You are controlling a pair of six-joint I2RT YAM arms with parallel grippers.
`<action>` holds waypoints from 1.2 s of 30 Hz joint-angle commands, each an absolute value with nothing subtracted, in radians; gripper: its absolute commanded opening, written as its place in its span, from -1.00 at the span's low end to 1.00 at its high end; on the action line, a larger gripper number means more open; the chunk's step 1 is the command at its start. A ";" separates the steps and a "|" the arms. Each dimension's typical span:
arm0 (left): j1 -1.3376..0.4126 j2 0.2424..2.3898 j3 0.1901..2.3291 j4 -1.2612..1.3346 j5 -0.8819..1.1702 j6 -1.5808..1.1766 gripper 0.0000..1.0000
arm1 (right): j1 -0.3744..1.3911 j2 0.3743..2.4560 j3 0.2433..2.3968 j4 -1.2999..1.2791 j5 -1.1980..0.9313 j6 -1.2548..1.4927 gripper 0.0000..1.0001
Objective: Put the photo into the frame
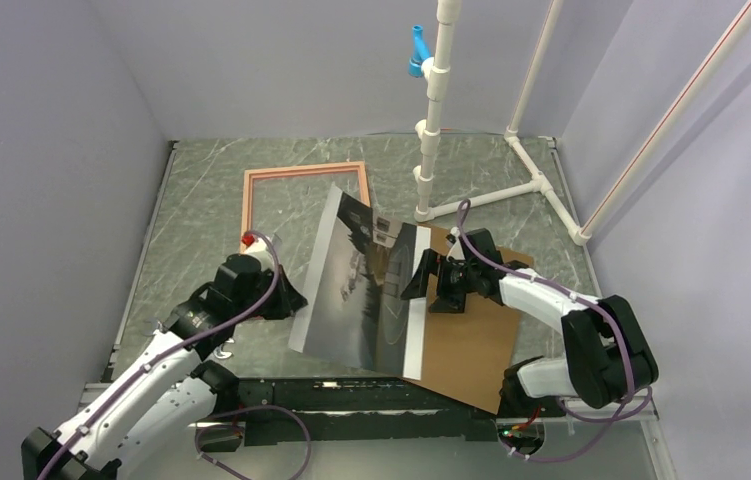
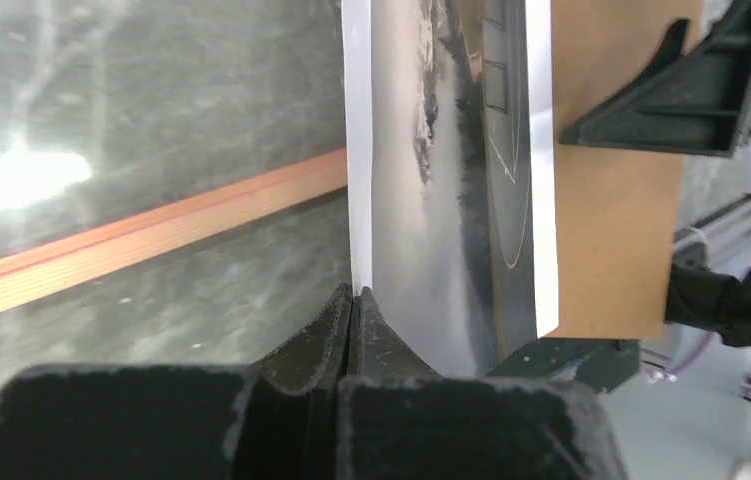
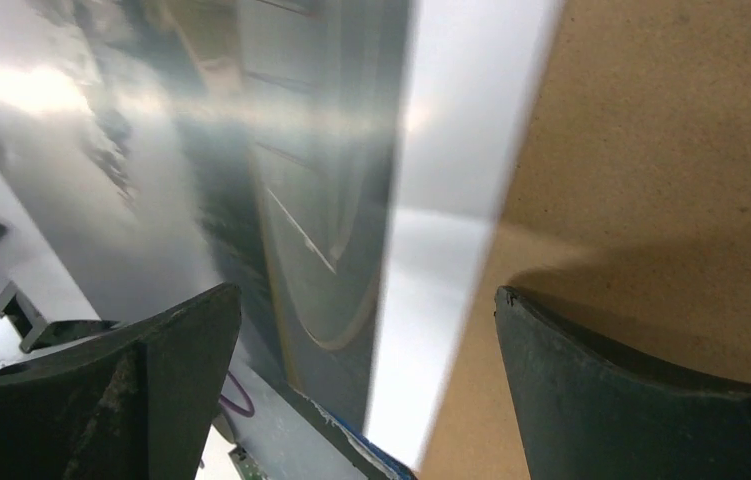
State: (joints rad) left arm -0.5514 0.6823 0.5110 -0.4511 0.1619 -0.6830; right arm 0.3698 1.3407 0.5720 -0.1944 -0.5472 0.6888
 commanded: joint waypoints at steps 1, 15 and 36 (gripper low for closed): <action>-0.533 0.706 0.740 -0.748 -0.081 -0.550 -1.00 | 0.370 1.284 0.625 -0.274 -0.499 0.673 0.99; -0.493 0.932 1.595 -1.219 -0.403 -0.226 -1.00 | 0.369 1.157 0.682 -0.359 -0.505 0.685 0.99; -1.023 1.316 1.214 -0.745 -0.130 -0.569 -1.00 | 0.367 1.031 0.563 -0.225 -0.594 0.810 0.99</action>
